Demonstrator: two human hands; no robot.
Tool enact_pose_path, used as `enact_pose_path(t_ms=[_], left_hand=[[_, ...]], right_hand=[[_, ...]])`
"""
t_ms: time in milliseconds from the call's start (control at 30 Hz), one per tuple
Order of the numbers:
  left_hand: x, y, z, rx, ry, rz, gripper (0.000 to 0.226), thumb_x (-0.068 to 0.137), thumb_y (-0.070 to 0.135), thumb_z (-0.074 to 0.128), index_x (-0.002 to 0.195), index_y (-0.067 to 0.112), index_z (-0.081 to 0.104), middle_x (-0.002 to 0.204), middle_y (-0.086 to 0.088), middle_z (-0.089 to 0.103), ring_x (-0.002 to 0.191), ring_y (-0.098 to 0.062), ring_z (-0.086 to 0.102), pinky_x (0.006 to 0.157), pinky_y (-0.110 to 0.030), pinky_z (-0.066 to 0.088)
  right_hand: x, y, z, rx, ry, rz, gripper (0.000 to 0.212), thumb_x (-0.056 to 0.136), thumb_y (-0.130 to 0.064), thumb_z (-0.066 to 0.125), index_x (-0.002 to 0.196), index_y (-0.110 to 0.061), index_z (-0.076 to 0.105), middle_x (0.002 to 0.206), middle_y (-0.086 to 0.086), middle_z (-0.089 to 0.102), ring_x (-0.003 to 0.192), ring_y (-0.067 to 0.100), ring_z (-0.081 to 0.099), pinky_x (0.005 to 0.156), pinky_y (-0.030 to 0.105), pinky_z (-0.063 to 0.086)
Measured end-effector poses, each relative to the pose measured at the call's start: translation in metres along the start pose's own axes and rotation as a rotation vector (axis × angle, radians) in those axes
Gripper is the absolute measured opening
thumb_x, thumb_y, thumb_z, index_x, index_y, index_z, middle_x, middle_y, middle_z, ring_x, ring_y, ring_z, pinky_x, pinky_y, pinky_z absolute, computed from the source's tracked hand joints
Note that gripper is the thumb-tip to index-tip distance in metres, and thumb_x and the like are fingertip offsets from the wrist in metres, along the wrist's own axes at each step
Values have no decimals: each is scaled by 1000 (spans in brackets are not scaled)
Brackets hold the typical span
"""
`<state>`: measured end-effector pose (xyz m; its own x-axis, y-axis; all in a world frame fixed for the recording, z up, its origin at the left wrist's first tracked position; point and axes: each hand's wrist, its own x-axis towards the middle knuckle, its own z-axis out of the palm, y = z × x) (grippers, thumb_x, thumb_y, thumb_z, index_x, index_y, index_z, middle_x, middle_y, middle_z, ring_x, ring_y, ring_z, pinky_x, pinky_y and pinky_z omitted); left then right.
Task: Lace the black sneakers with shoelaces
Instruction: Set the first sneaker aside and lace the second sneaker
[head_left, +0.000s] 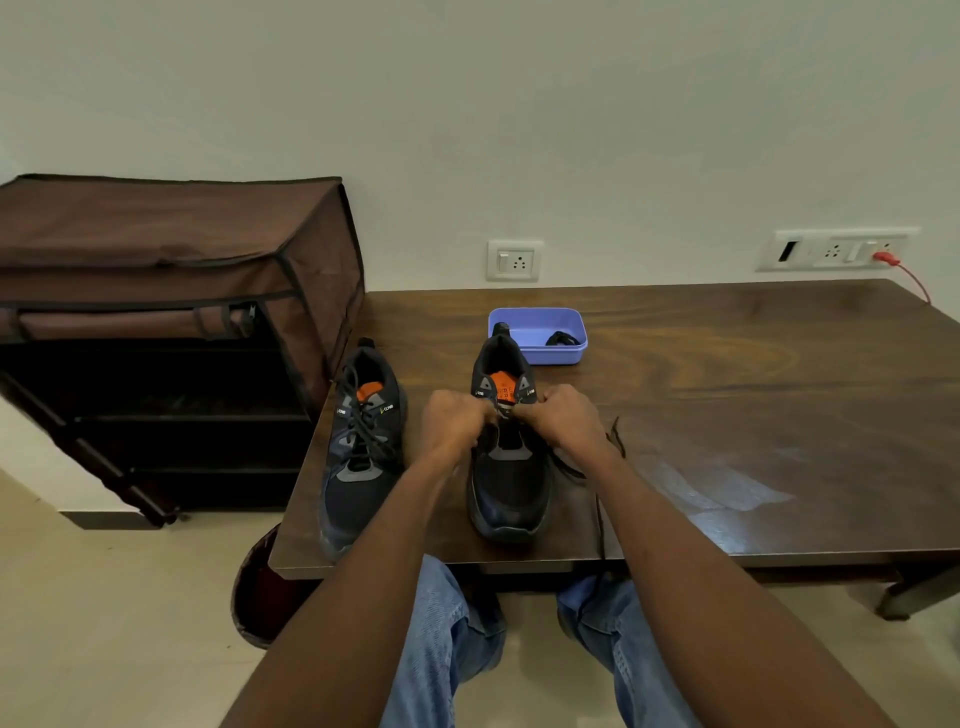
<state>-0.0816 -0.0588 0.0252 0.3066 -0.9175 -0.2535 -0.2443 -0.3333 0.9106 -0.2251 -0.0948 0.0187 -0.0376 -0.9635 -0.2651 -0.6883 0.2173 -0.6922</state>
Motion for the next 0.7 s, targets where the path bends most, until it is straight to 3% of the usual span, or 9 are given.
enact_pose_path(t_ms=[133,200,267,300,400,500,567,700], left_hand=[[7,-1,-23,-544,664,18,26,89,9,54,64,11,50,65,-4,55,63,-20,53,56,-32,43],[10,-1,-33,-829,826,-59,27,94,9,49,68,12,47,70,-5,57,60,-18,56,56,-32,44],[12,-2,-36,-930,697,-43,22,97,8,47,75,8,51,69,-7,59,52,-13,59,50,-30,46],[12,-2,-34,-821,555,-7,16,97,8,49,82,5,55,69,-8,61,48,-12,59,47,-29,45],[5,-5,-16,-174,67,82,9,96,11,54,90,10,60,75,-5,66,53,-9,58,44,-21,41],[3,-8,0,330,-269,193,10,95,15,60,87,19,65,80,1,65,65,-7,59,55,-19,42],[2,-8,3,515,-373,250,9,94,19,65,88,21,71,81,6,65,73,-4,58,60,-18,40],[3,-7,2,592,-457,311,21,94,20,66,75,27,69,72,10,61,71,-4,55,61,-18,38]], right_hand=[[2,6,-1,12,36,10,33,82,-48,69,68,-21,57,82,3,67,78,22,63,56,30,43],[4,8,-1,17,23,20,32,85,-48,68,70,-20,62,84,3,70,80,20,66,70,36,56],[6,8,-1,9,-7,23,31,89,-47,67,76,-20,64,86,2,70,81,16,66,78,36,57],[7,8,0,13,-17,27,30,89,-47,66,78,-19,64,86,2,70,80,15,66,77,35,56],[11,10,0,39,-12,40,32,84,-48,71,77,-17,66,84,2,71,81,17,68,80,38,58],[14,12,-2,94,-31,64,36,75,-49,77,81,-14,71,80,4,74,79,22,72,82,44,60],[15,13,-4,112,-58,85,38,74,-47,79,86,-12,73,79,5,76,80,23,74,83,45,61],[16,13,-2,80,-41,67,34,75,-44,78,82,-12,71,74,5,74,65,19,68,79,41,60]])
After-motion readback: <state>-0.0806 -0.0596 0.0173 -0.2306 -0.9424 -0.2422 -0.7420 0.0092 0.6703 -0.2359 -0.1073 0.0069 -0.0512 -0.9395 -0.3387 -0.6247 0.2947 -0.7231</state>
